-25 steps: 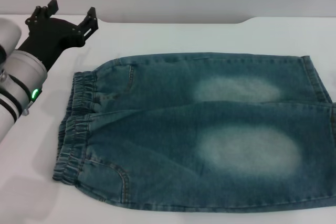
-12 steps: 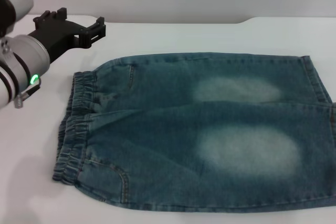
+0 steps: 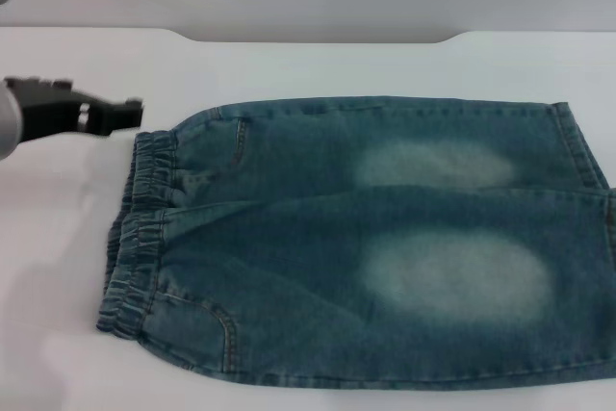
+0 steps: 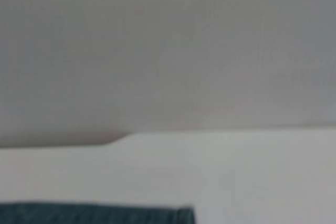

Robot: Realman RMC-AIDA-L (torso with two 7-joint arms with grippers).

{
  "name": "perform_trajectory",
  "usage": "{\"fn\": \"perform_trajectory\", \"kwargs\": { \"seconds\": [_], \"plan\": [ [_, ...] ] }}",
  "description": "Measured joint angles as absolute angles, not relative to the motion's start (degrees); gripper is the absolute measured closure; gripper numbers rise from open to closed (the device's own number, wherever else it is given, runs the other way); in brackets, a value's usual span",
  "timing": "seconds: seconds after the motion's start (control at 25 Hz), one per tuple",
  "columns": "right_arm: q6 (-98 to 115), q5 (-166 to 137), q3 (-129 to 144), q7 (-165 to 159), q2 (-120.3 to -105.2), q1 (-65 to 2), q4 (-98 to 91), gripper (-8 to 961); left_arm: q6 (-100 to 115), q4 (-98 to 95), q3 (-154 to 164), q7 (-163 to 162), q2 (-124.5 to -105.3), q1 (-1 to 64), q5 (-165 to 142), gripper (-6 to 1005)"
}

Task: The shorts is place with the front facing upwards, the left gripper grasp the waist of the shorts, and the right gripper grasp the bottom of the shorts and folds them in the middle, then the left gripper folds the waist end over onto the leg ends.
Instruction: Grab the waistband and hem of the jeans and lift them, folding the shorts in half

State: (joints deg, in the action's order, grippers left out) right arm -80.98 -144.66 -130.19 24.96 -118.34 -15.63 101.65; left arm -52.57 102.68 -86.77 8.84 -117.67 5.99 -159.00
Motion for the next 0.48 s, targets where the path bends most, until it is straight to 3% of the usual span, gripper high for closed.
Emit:
{"fn": "perform_trajectory", "kwargs": {
  "seconds": [0.12, 0.2, 0.48],
  "plan": [
    [-86.1, -142.6, -130.9, 23.4, -118.45, -13.9, 101.6, 183, -56.5, 104.3, -88.0, 9.0, -117.63, 6.3, -158.9, 160],
    [-88.3, -141.6, -131.2, 22.2, -118.75, -11.2, 102.1, 183, -73.5, 109.2, -92.0, 10.3, -117.71, 8.3, -158.6, 160],
    [-87.1, -136.6, -131.8, 21.7, -118.88, -6.2, 103.0, 183, -84.0, 107.1, -91.8, 9.2, -117.94, 11.3, -158.5, 161]
  ]
}}
